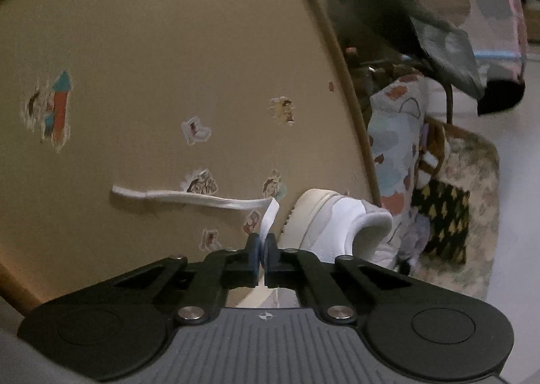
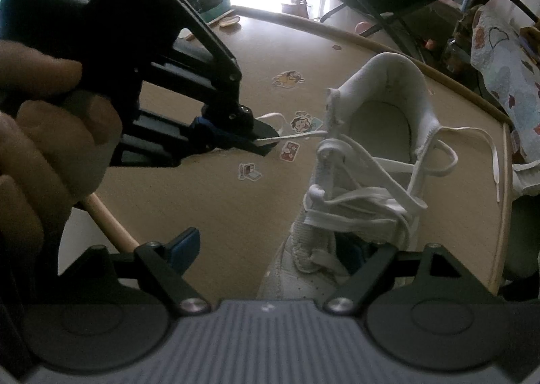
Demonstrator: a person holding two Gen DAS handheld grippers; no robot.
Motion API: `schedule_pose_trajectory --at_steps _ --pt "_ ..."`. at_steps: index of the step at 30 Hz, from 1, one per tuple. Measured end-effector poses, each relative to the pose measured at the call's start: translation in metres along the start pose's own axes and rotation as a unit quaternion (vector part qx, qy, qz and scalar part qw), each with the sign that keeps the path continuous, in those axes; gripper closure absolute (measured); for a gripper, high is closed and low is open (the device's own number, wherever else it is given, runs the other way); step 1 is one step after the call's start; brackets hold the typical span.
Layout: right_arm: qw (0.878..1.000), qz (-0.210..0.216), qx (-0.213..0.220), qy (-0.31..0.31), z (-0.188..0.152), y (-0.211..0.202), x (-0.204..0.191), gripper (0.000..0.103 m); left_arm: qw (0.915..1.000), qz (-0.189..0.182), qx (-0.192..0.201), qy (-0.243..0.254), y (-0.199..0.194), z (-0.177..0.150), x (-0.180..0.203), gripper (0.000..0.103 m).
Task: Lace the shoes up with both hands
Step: 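Keep drawing the lace out along the table with the left gripper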
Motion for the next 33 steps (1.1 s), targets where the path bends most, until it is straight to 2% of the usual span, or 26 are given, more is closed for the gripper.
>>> schedule_pose_trajectory --at_steps 8,15,33 --pt "1.0 -0.002 -0.002 -0.003 0.0 -0.001 -0.001 0.017 0.995 0.034 -0.013 0.093 0.0 0.01 0.008 0.101" --pt "1.0 -0.003 -0.004 -0.004 0.0 -0.002 -0.001 0.017 0.9894 0.043 -0.007 0.138 0.004 0.023 0.013 0.101" --pt "1.0 -0.003 -0.003 -0.003 -0.001 -0.004 -0.004 0.016 0.9812 0.065 -0.001 0.181 0.009 0.019 0.015 0.101"
Point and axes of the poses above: each gripper's, at about its wrist camera, not at the fingertips, and y roughly the way its jaws point, x to its right, z to its top, the point moved 1 cm from there along y, roughly the way its jaws point, and after that the axes turned 2 degrees about z, right-handed, at the moved point
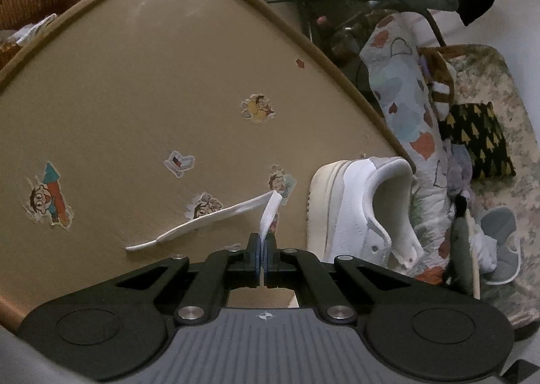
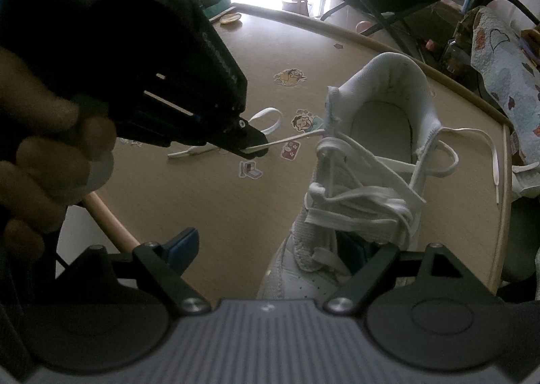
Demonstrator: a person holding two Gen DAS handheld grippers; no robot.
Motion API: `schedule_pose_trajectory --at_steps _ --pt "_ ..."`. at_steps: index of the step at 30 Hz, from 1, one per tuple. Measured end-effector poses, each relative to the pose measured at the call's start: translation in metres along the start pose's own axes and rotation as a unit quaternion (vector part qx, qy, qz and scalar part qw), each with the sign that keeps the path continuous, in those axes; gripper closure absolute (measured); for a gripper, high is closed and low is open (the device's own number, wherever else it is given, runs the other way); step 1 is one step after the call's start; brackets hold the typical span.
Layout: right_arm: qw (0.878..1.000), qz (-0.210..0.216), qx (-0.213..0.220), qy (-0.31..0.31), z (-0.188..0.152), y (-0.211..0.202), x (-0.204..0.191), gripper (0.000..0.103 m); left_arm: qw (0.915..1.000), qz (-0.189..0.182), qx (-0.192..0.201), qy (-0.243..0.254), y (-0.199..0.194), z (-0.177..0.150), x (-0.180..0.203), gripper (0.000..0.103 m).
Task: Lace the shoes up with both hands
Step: 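Keep drawing the lace out along the table with the left gripper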
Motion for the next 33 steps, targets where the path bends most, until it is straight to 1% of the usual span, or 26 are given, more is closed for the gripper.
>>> schedule_pose_trajectory --at_steps 4,9,17,25,33 --pt "1.0 0.0 0.0 0.0 0.0 0.0 0.001 0.016 0.9999 0.01 0.002 0.014 0.0 0.001 0.001 0.101" --pt "1.0 0.0 0.0 0.0 0.0 -0.001 0.002 0.016 0.9997 0.016 0.003 0.017 -0.001 0.003 0.0 0.101" --pt "1.0 0.0 0.0 -0.001 0.0 -0.001 0.003 0.016 0.9996 0.024 0.004 0.013 -0.002 0.005 -0.005 0.101" --pt "1.0 0.0 0.0 -0.001 0.0 0.0 0.003 0.016 0.9989 0.043 0.012 0.013 -0.006 0.009 -0.016 0.101" --pt "1.0 0.001 -0.001 -0.002 0.0 -0.001 0.006 0.015 0.9985 0.047 0.022 0.017 -0.014 0.012 -0.024 0.101"
Point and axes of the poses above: each gripper's, at about its wrist camera, not at the fingertips, and y roughly the way its jaws point, x to its right, z to its top, the point moved 1 cm from there along y, roughly the way its jaws point, and after that the axes turned 2 degrees about z, right-handed, at the moved point
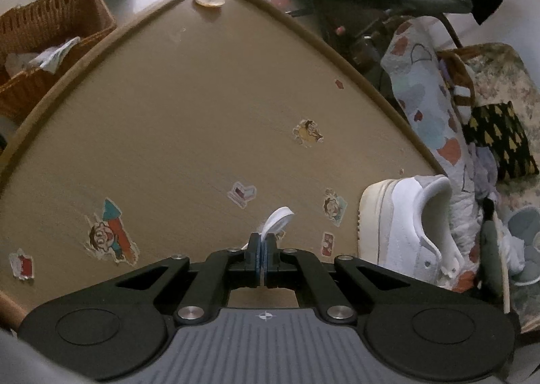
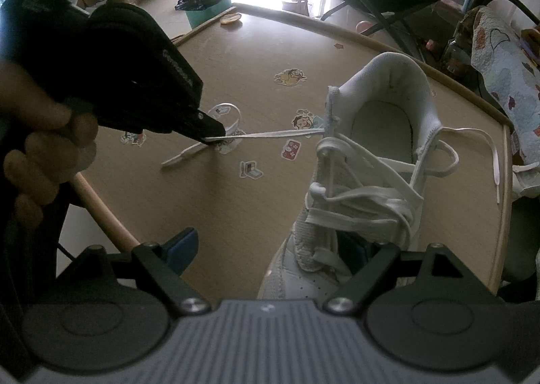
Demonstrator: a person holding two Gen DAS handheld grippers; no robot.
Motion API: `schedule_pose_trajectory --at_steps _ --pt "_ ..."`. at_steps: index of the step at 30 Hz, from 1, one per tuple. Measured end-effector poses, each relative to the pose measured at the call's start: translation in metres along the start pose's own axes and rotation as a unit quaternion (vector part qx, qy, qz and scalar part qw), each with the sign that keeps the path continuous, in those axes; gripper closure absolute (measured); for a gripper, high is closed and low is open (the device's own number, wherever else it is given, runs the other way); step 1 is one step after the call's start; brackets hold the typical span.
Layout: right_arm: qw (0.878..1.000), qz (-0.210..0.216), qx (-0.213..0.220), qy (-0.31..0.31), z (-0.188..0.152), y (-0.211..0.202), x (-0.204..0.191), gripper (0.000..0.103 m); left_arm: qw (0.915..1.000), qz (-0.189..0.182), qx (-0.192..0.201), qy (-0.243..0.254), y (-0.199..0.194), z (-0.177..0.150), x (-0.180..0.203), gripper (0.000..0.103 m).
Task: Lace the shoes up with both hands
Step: 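Keep drawing the lace out along the table with the left gripper, then open the left gripper and lay the lace on the table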
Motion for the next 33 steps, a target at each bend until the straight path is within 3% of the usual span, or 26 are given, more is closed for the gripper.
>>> schedule_pose_trajectory --at_steps 7,11,17,20,22,33 --pt "1.0 0.0 -0.001 -0.001 0.0 -0.001 0.002 0.015 0.9998 -0.011 -0.007 -0.014 -0.002 0.0 -0.006 0.1" --pt "1.0 0.008 0.003 0.014 0.001 -0.003 0.006 0.016 0.9973 -0.02 -0.014 -0.07 -0.005 0.003 -0.022 0.092" --pt "0.987 0.073 0.043 0.136 0.007 -0.017 0.027 0.016 0.9953 -0.031 0.0 -0.092 -0.021 0.011 -0.037 0.09" --pt "0.986 0.071 0.041 0.146 0.013 -0.018 0.027 0.016 0.9947 -0.035 0.017 -0.096 -0.034 0.012 -0.039 0.078" --pt "0.986 0.072 0.044 0.145 0.014 -0.02 0.026 0.016 0.9942 -0.035 0.026 -0.098 -0.042 0.012 -0.04 0.061" --pt "0.983 0.068 0.076 0.154 0.002 -0.065 0.038 0.016 0.992 -0.025 0.024 -0.122 -0.049 0.007 -0.056 0.06"
Point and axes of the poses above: each gripper's, at about its wrist camera, not at the fingertips, and y roughly the way its jaws point, x to its right, z to its top, the point moved 1 cm from there along y, roughly the way its jaws point, and after that the axes turned 2 degrees about z, right-handed, at the moved point
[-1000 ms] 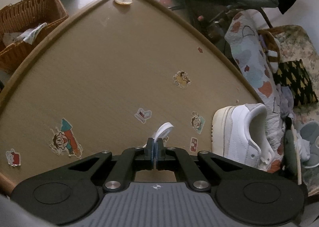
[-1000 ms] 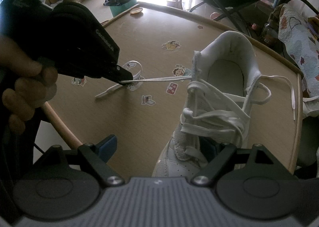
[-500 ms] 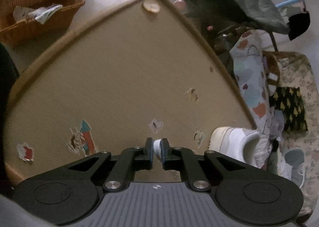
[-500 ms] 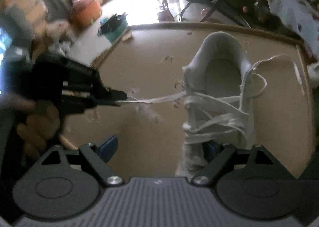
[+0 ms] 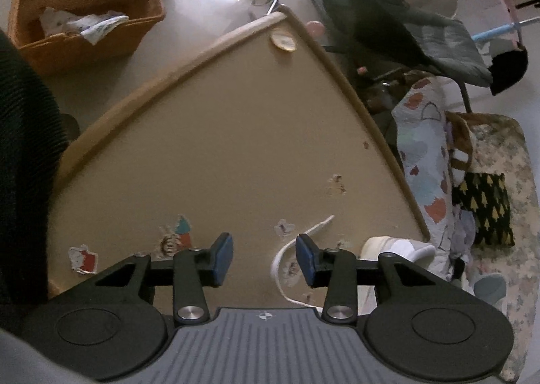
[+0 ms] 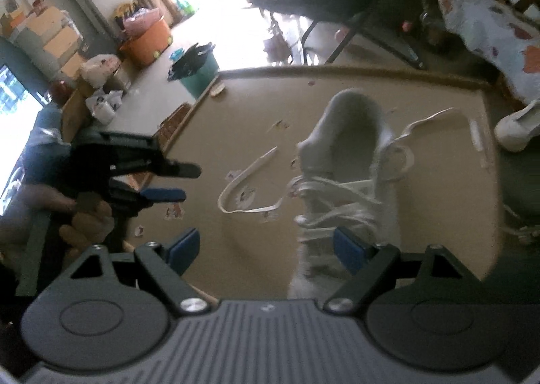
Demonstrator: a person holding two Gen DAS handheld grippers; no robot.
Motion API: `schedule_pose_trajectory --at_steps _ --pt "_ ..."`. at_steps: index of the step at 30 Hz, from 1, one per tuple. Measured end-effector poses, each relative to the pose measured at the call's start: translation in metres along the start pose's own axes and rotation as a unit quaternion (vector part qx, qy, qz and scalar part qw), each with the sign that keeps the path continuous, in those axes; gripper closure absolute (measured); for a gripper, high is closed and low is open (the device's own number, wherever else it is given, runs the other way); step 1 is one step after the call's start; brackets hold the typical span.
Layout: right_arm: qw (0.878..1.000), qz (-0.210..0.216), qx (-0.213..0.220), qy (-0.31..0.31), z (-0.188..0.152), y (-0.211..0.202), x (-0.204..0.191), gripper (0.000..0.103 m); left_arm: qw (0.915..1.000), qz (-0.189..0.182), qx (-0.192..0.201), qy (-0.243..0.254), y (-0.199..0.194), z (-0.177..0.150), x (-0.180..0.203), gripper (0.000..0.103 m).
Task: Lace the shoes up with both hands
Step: 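Open the left gripper and lay the lace on the table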
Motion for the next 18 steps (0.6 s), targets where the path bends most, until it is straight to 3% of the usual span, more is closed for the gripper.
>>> schedule_pose_trajectory --at_steps 4,6,13,18 --pt "0.999 -0.021 0.034 0.026 -0.005 -0.025 0.016 0.018 1.0 0.006 -0.001 0.006 0.003 0.0 0.0 0.06" --pt "0.997 -0.034 0.05 0.042 -0.009 -0.033 0.026 0.024 0.9999 0.006 -0.004 0.012 0.005 -0.001 0.004 0.06" --pt "0.992 -0.042 0.071 0.099 -0.028 -0.037 0.066 0.062 0.9973 0.001 -0.01 0.072 0.007 -0.01 0.029 0.06" --pt "0.987 -0.035 0.099 0.125 -0.025 -0.046 0.089 0.064 0.9963 0.006 -0.023 0.083 0.011 -0.015 0.039 0.06"
Point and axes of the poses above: each gripper's, at about its wrist camera, not at the fingertips, and y roughly the way its jaws point, x to its right, z to its top, the point moved 1 cm from there along y, roughly the way its jaws point, and after that the axes turned 2 degrees about z, right-handed, at the moved point
